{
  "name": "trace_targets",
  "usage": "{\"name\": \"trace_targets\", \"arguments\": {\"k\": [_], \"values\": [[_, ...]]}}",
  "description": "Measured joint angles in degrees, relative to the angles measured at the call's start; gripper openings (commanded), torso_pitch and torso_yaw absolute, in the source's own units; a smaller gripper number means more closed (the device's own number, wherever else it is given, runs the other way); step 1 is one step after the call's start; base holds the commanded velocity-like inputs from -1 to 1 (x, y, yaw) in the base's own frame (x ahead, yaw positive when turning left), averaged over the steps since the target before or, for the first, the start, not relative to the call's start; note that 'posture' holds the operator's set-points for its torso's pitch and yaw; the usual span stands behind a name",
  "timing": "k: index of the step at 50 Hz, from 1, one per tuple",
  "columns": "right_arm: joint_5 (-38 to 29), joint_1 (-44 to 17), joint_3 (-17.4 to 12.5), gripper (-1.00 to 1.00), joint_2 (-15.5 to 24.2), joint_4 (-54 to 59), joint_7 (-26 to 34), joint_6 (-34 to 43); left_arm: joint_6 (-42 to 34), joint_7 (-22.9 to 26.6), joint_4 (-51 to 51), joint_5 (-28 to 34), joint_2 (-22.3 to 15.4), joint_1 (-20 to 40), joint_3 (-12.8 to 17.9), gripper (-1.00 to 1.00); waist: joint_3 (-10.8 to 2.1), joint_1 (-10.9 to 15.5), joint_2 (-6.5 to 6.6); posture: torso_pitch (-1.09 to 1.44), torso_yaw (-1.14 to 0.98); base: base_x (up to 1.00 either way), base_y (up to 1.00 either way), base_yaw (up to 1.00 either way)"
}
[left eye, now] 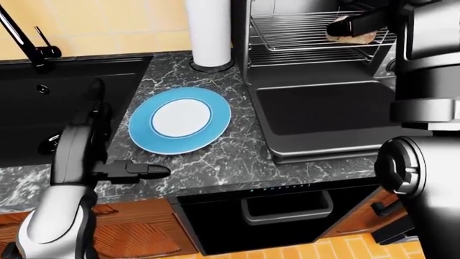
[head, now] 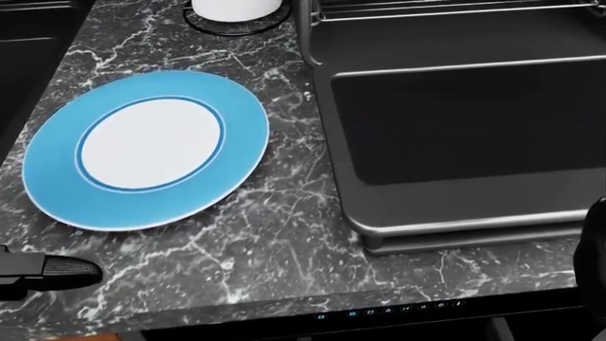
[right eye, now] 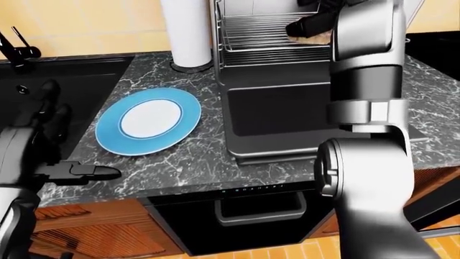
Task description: Pick the scone from the top rack and place it on the plate on the counter.
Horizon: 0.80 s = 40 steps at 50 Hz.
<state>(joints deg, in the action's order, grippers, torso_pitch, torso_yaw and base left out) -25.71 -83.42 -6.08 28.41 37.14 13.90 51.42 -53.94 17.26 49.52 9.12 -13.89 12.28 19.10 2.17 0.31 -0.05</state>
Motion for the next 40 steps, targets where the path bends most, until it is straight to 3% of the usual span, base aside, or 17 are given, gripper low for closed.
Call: {"name": "trace_targets", "arguments": {"k": [3, 10, 40], "values": [[-0.55, 0.69, -0.06, -0.28, -0.18, -1.45, 0.7, 0.44, -0.29, 0.0, 0.24, 0.07, -0.16, 0.23, 0.04, 1.0, -0.1, 0.02, -0.02, 0.0, 0.0, 0.0, 0.0, 0.0], [-1.66, 0.59, -0.2, -1.0, -0.52, -1.43, 1.2, 0.27, -0.93, 0.19, 1.03, 0.12, -0.33, 0.26, 0.24, 1.0, -0.2, 0.02, -0.03, 0.0, 0.0, 0.0, 0.0, 0.0], [-2.45, -3.52, 0.68, -1.0, -0.22, -4.22, 5.69, 5.51, -0.2, 0.02, 0.26, -0.19, -0.13, 0.31, 0.32, 1.0, 1.17, 0.31, 0.29, 0.0, 0.0, 0.0, 0.0, 0.0]]}}
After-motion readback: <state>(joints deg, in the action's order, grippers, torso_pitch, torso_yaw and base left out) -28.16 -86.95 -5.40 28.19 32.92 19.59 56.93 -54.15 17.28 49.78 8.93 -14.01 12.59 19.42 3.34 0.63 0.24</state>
